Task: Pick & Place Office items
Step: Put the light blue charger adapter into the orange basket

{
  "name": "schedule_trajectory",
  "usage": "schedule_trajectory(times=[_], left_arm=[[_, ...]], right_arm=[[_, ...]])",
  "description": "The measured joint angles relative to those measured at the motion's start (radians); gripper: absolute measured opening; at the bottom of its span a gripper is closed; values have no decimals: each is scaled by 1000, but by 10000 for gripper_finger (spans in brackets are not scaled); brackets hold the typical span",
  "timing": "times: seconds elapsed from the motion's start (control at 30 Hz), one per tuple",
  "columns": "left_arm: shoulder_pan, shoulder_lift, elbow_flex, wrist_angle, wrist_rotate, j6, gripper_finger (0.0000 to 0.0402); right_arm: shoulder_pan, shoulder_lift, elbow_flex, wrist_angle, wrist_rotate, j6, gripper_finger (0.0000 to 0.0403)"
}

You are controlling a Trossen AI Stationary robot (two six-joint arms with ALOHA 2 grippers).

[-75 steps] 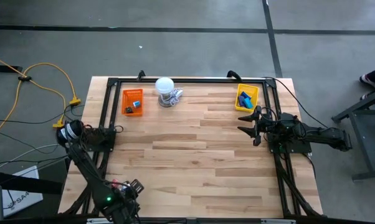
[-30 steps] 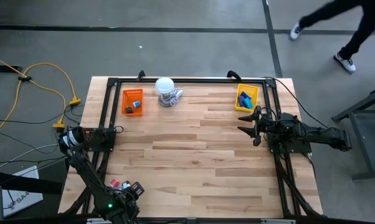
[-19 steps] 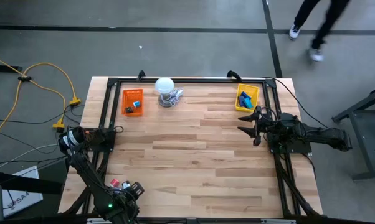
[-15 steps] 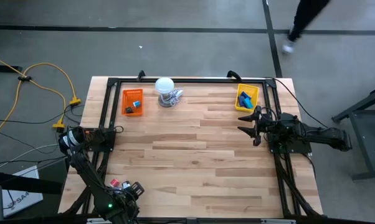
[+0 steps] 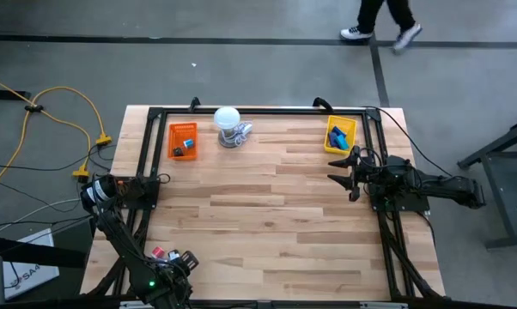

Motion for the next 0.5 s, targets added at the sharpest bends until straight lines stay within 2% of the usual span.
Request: schedule_trajectory(times=[0.23,0.5], left_arm=[[55,-25,0,-1,59,2,132],[202,-91,0,-24,89,94,131]], right_arm=[[0,0,0,0,0,0,195],[0,0,0,0,0,0,195]])
